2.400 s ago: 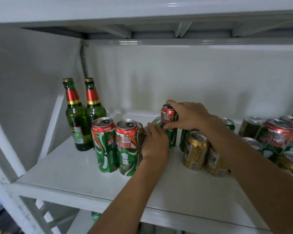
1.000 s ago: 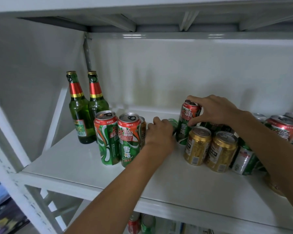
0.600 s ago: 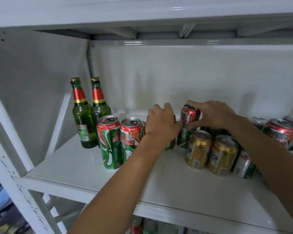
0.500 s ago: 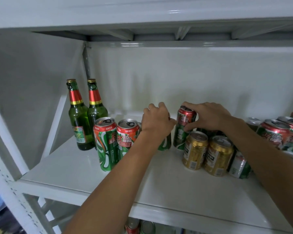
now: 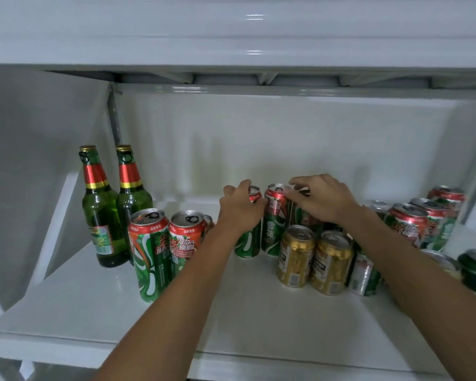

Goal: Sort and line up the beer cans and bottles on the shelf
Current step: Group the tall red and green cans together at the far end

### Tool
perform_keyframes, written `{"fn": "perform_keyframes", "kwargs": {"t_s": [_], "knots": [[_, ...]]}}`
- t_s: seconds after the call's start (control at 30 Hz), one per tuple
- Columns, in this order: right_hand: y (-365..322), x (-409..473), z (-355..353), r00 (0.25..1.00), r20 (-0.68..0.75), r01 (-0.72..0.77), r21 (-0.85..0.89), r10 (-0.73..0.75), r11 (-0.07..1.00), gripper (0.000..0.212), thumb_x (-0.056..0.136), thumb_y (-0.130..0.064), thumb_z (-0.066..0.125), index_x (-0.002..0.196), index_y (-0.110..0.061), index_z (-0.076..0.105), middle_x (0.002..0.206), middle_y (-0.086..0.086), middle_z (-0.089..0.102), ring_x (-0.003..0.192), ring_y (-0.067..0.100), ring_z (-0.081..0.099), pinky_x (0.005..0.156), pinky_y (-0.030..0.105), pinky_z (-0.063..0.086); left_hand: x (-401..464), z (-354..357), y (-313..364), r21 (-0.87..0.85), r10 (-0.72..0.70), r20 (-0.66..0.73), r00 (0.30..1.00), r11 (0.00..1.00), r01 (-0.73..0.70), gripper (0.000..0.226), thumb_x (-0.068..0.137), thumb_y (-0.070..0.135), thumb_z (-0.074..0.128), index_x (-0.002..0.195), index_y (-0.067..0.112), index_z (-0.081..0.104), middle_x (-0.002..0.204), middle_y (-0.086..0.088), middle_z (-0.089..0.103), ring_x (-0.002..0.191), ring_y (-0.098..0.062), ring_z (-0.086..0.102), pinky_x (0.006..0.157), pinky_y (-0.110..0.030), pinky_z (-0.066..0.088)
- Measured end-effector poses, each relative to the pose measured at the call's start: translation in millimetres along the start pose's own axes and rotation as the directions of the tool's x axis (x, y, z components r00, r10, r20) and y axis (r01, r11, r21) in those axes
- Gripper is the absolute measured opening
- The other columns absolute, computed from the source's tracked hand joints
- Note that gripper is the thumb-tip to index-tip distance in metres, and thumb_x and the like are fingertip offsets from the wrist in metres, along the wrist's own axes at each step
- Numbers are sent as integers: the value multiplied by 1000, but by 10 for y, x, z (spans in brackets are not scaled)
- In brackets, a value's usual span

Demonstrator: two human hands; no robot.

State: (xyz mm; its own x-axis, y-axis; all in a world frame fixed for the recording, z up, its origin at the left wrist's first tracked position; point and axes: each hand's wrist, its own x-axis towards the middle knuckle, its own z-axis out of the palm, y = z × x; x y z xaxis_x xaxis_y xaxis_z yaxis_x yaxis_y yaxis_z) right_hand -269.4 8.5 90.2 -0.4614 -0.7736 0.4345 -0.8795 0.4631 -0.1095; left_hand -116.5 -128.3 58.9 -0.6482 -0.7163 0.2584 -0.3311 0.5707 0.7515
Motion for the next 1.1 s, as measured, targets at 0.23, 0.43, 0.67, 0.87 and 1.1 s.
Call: {"fn": "perform_keyframes", "kwargs": {"t_s": [0.23, 0.43, 0.67, 0.87, 1.1], "knots": [[37, -326, -64, 996, 94, -26, 318, -4, 948, 54, 100, -43, 59, 147, -17, 53, 149, 4, 57, 139, 21, 50, 115, 33, 38, -233, 205, 54, 9, 103, -239, 966, 995, -104, 53, 99, 43, 61, 146, 20, 51, 158, -10, 32, 145, -31, 38, 122, -45, 31], [-79, -928, -269, 959, -270, 45, 428, 80, 903, 59, 100, -28, 64, 155, -23, 43, 158, -10, 44, 146, 3, 37, 117, 16, 28, -552, 372, 134, -90, 375, -447, 812, 884, -458, 41, 102, 40, 55, 137, 20, 58, 158, -7, 34, 150, -34, 33, 117, -58, 35], [407, -2242, -365, 448, -679, -8, 648, 582, 762, 23, 95, 6, 63, 100, -16, 69, 97, 1, 71, 92, 22, 67, 87, 42, 54, -1117, 578, 217, -187, 628, -159, 762, 739, -648, 25, 99, 36, 54, 118, 25, 65, 133, 10, 50, 128, -11, 51, 106, -38, 46], [1285, -2824, -324, 344, -436, -295, 790, 832, 537, 28, 92, 1, 64, 108, -23, 64, 110, 6, 70, 84, 0, 62, 77, 17, 50, -1374, 1036, 552, 51, 752, -22, 659, 659, -750, 26, 96, 37, 55, 117, 30, 69, 136, 11, 52, 128, -11, 48, 105, -34, 41], [1943, -2668, -213, 773, 33, -499, 650, 634, 574, 92, 81, -28, 86, 155, -32, 32, 150, -4, 41, 135, 15, 42, 108, 33, 39, -1549, 1917, 1273, 286, 723, 112, 682, 633, -719, 58, 90, 51, 59, 144, 35, 47, 145, 3, 47, 128, -20, 49, 103, -42, 48]]}}
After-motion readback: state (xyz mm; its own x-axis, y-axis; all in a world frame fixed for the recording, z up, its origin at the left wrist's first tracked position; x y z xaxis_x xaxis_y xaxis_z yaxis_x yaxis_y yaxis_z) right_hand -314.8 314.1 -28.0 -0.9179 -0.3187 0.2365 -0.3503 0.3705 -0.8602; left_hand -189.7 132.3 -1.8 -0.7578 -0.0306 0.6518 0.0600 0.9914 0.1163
